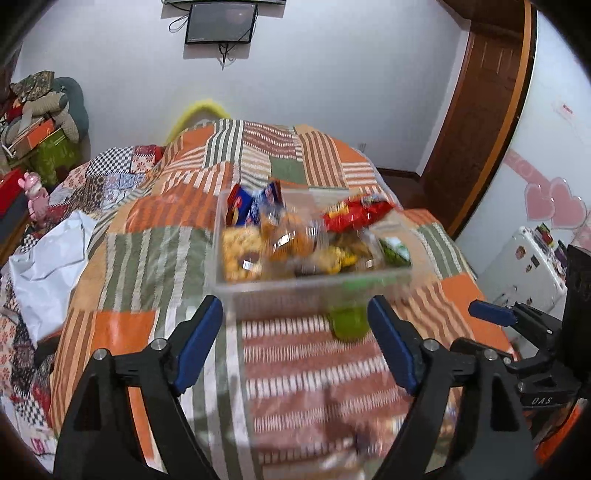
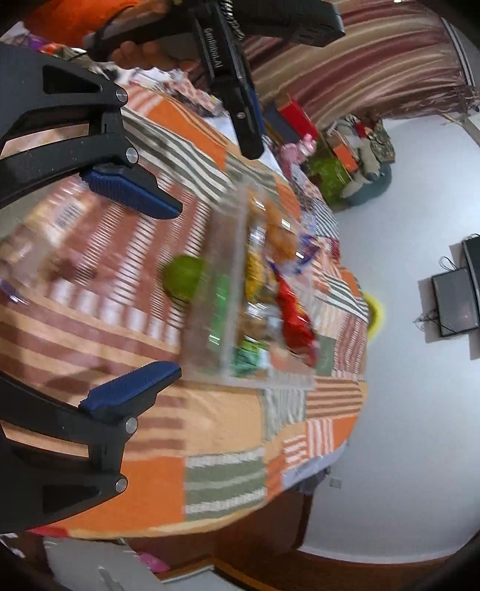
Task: Organize snacks
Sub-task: 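Grasp the wrapped biscuit roll with the right tool while the left tool reaches the jelly cup, then place the green jelly cup in the box with left tool while right tool lowers the biscuit roll in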
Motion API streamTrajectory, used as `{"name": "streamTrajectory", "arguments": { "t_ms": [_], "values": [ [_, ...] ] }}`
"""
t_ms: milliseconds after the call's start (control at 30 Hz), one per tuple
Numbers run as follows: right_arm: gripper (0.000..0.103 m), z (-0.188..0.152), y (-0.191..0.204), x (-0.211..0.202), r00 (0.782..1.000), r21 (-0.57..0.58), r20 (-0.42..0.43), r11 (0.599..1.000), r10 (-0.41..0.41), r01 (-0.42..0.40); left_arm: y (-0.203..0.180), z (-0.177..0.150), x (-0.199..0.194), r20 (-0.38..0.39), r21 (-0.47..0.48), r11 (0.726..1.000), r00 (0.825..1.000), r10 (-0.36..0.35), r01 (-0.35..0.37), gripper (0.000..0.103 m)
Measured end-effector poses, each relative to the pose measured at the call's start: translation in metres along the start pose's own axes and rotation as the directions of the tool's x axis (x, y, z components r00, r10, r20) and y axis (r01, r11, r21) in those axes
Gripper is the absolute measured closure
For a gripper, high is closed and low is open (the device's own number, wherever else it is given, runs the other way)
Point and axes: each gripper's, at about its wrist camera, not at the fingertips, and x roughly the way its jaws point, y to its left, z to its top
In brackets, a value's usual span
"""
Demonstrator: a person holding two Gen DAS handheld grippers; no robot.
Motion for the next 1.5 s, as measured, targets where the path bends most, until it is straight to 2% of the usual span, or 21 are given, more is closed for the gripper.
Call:
{"name": "streamTrajectory", "arguments": {
  "t_ms": [133,300,467,500,567,600,633,667,1033,1200,1400,1500],
  "values": [
    [0.024,-0.027,0.017,0.005,0.996,-0.039,-0.069,0.998,0.050,-0.052,0.000,-0.025,-0.009,-0.045,0.004,1.000,0.999,0.003,-0.003,0.021],
    [0.023,-0.050,0.034,0.032,0.978,-0.081,-0.185,0.990,0.098,-0.114,-0.001,-0.049,-0.009,-0.095,0.019,1.000,0.995,0.010,-0.009,0.021],
    [0.023,-0.056,0.041,0.056,0.973,-0.136,-0.229,0.989,0.033,-0.066,-0.001,-0.065,-0.007,-0.129,0.003,1.000,0.992,0.000,0.000,0.021],
    [0.022,-0.056,0.041,0.059,0.974,-0.144,-0.225,0.988,0.024,-0.057,-0.002,-0.066,-0.006,-0.132,0.003,1.000,0.991,0.002,-0.001,0.021],
    [0.032,-0.052,0.036,0.062,0.979,-0.139,-0.203,0.989,0.011,-0.040,-0.003,-0.066,-0.004,-0.132,0.003,1.000,0.991,0.001,-0.001,0.021],
    [0.046,-0.053,0.037,0.060,0.980,-0.137,-0.200,0.990,0.007,-0.035,-0.005,-0.066,-0.002,-0.134,0.000,1.000,0.991,-0.003,0.004,0.021],
    [0.057,-0.051,0.033,0.060,0.981,-0.131,-0.194,0.991,0.001,-0.027,-0.007,-0.065,0.001,-0.138,0.000,1.000,0.990,-0.009,0.009,0.021],
    [0.061,-0.051,0.032,0.057,0.982,-0.119,-0.188,0.993,0.003,-0.026,-0.010,-0.065,0.004,-0.142,0.000,1.000,0.990,-0.011,0.012,0.021],
    [0.061,-0.052,-0.041,0.017,0.993,0.075,-0.087,0.993,-0.082,0.089,-0.048,-0.047,0.063,-0.181,0.017,0.999,0.983,-0.040,0.044,0.021],
    [0.061,-0.052,-0.058,0.003,0.994,0.125,-0.047,0.987,-0.097,0.102,-0.058,-0.033,0.098,-0.202,0.000,0.999,0.978,-0.050,0.051,0.021],
    [0.061,-0.051,-0.067,0.002,0.996,0.147,-0.030,0.985,-0.089,0.093,-0.064,-0.018,0.140,-0.232,0.001,0.999,0.972,-0.034,0.035,0.034],
    [0.061,-0.049,-0.067,0.004,0.996,0.150,-0.025,0.985,-0.083,0.086,-0.063,-0.016,0.159,-0.255,-0.009,1.000,0.966,-0.030,0.029,0.046]
  ]
}}
